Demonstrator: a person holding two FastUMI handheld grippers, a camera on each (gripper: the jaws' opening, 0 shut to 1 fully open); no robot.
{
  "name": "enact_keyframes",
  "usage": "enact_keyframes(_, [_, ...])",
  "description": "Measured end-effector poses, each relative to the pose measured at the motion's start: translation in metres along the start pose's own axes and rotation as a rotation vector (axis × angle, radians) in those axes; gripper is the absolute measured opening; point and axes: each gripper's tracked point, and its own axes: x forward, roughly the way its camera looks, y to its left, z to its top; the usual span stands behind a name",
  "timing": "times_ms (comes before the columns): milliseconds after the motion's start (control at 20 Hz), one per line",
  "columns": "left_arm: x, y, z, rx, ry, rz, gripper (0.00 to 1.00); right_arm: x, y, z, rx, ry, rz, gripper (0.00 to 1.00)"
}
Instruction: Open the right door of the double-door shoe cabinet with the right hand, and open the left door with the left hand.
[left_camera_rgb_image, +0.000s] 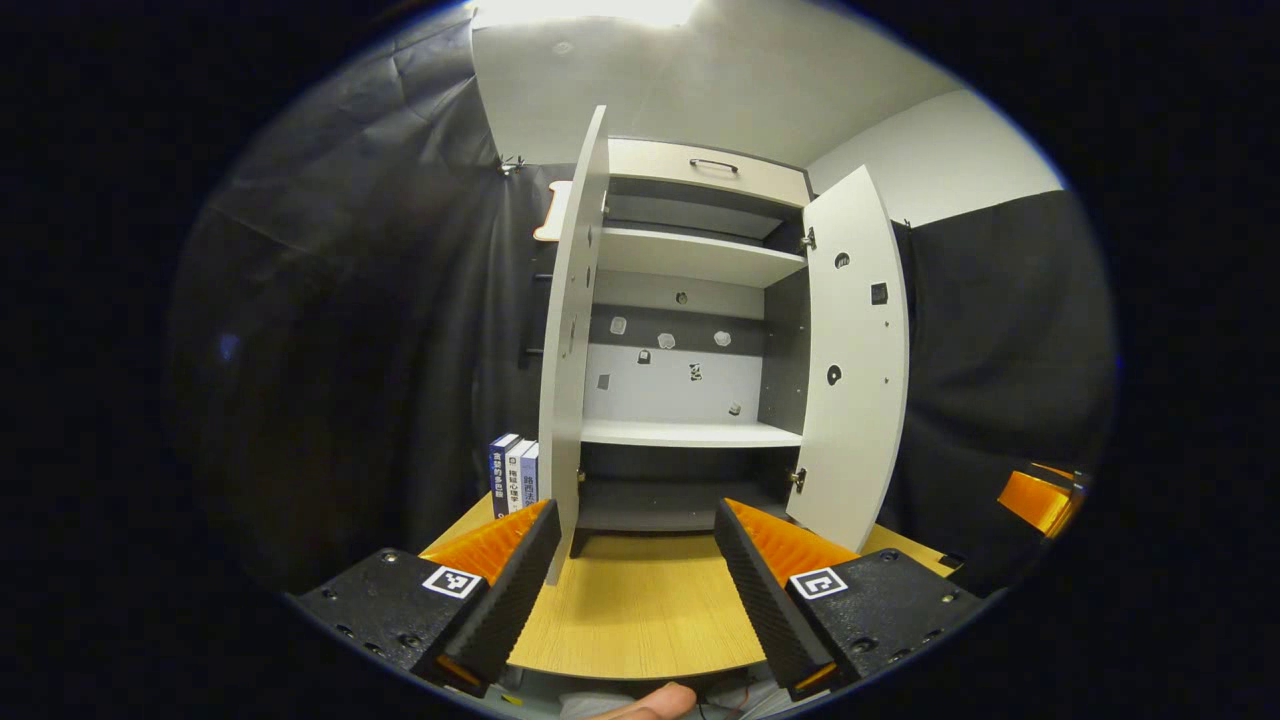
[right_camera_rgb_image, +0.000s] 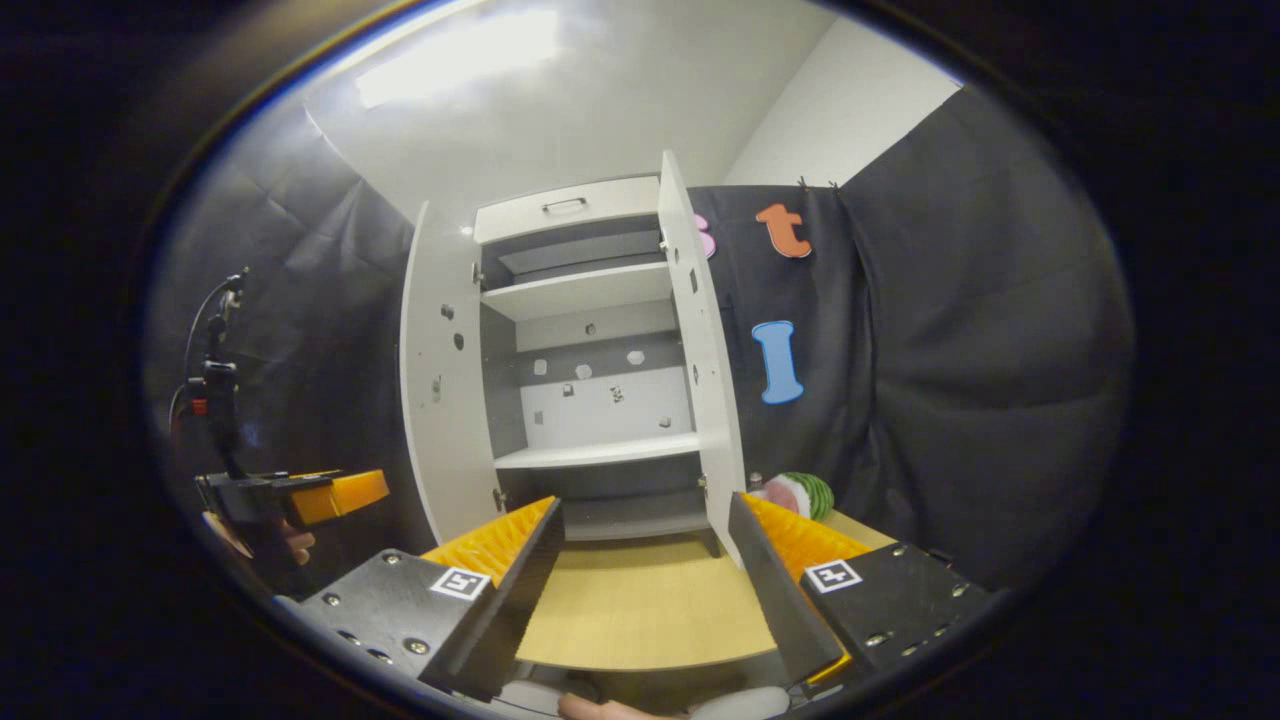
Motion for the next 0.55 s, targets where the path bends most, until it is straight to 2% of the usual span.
enact_keyframes(50, [-0.001,-0.001,0.001,0.004,-0.003,-0.002,0.96,0.001,0.000,-0.001,0.006,0.000,0.000,0.98])
enact_keyframes(100, [-0.003,-0.001,0.003,0.007,-0.007,-0.004,0.96,0.002,0.002,0.000,0.010,0.000,0.002,0.94])
enact_keyframes(150, [-0.003,-0.001,0.004,0.009,-0.011,-0.006,0.92,0.002,0.003,-0.001,0.011,0.001,0.004,0.94])
enact_keyframes(200, [-0.003,-0.003,0.006,0.011,-0.014,-0.007,0.96,0.002,0.003,-0.002,0.008,0.001,0.003,0.98])
enact_keyframes(300, [-0.004,-0.007,0.014,0.021,-0.029,-0.022,0.96,0.003,0.005,-0.004,-0.003,0.005,0.003,0.98])
enact_keyframes(350, [-0.004,-0.008,0.016,0.025,-0.035,-0.024,0.93,0.003,0.006,-0.005,-0.009,0.007,0.006,0.98])
enact_keyframes(400, [-0.004,-0.008,0.019,0.026,-0.038,-0.022,0.96,0.003,0.008,-0.005,-0.014,0.006,0.010,0.94])
enact_keyframes(550, [-0.005,-0.010,0.020,0.027,-0.039,-0.028,0.96,0.006,0.011,-0.009,-0.007,0.015,0.022,0.98])
